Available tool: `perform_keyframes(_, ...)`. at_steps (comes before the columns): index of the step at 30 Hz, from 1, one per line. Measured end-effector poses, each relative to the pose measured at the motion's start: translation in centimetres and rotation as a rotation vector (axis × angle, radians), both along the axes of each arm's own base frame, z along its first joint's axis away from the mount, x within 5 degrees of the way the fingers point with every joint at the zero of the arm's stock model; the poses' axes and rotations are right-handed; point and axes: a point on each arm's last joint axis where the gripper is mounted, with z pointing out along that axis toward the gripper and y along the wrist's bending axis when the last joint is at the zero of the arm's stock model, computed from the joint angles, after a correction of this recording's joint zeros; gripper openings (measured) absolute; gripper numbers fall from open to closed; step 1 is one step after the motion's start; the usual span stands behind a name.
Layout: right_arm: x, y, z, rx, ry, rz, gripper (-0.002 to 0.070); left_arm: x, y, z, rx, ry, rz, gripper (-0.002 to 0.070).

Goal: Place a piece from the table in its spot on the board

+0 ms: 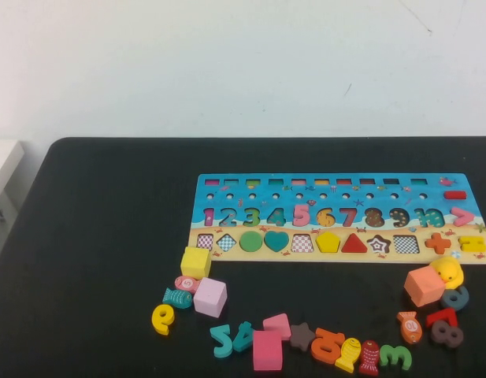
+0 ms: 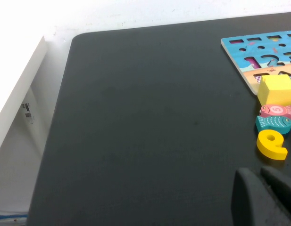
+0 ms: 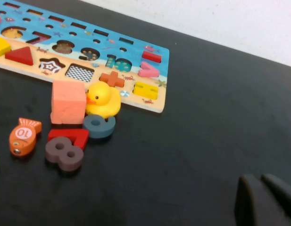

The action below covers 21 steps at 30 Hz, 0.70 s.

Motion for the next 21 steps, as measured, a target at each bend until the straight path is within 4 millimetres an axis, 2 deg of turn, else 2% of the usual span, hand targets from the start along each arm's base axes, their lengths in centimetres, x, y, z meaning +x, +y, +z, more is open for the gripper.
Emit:
perform_keyframes(10, -0.02, 0.02, 0.01, 0.007, 0.004, -0.001, 0.0018, 0.00, 0.00, 0.00, 0.000, 0.000, 0.000, -0.0003)
perform_keyframes(21, -0.08, -0.64, -0.03, 0.182, -0.006, -0.137, 0.0019, 0.00, 0.00, 0.00, -0.002, 0.000, 0.001, -0.0003)
